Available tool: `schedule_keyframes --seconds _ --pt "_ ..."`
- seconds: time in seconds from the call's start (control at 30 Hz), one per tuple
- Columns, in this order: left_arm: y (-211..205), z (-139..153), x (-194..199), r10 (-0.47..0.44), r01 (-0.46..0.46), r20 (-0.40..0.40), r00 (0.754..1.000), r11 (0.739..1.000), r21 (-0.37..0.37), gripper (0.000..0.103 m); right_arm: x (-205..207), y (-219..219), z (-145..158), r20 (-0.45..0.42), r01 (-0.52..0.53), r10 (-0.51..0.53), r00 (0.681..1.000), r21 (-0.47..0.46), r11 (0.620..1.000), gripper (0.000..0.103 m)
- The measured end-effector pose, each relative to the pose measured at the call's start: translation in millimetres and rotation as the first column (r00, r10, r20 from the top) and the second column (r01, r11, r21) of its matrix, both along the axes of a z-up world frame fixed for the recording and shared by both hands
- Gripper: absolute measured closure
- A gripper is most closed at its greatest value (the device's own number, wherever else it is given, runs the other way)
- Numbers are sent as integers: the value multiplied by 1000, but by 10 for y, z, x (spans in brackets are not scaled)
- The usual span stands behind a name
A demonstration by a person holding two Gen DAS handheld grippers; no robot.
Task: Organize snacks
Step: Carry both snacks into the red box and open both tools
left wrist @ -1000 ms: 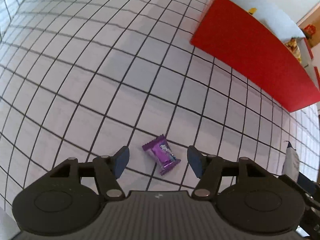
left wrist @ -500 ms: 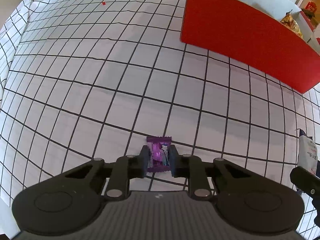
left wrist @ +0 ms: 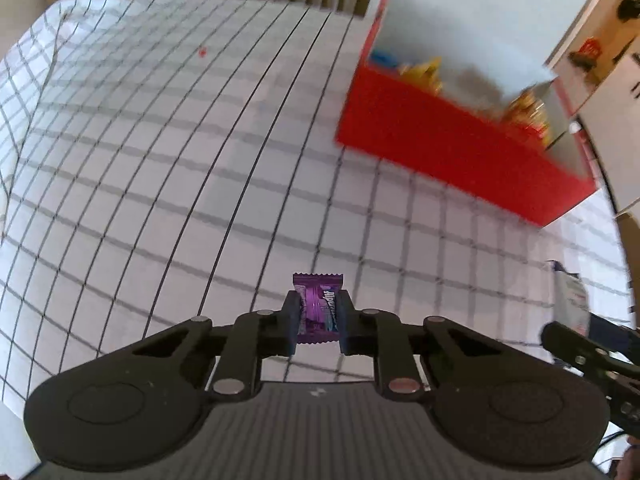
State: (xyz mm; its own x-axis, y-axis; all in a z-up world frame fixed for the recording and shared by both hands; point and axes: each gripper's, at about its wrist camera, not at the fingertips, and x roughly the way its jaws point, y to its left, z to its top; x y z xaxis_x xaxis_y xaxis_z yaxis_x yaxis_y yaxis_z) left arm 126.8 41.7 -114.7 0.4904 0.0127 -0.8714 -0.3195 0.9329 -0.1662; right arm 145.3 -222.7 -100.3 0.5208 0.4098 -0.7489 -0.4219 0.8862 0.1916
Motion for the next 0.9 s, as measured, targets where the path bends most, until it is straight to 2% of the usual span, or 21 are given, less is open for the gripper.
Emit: schedule_keyframes --seconds 0.2,0.47,0.67,0.9 --pt "-97 478 106 -48 47 108 993 999 9 85 105 -4 349 76 -28 27 997 8 1000 47" --pt "-215 868 473 -116 106 184 976 992 62 85 413 49 703 162 -37 38 986 -8 999 47" --pt "-285 1006 842 -152 131 200 968 985 115 85 745 88 812 185 -18 20 983 -10 1000 47" --pt "-338 1031 1299 -180 151 193 964 976 156 85 1154 193 782 186 2 6 982 -40 999 47"
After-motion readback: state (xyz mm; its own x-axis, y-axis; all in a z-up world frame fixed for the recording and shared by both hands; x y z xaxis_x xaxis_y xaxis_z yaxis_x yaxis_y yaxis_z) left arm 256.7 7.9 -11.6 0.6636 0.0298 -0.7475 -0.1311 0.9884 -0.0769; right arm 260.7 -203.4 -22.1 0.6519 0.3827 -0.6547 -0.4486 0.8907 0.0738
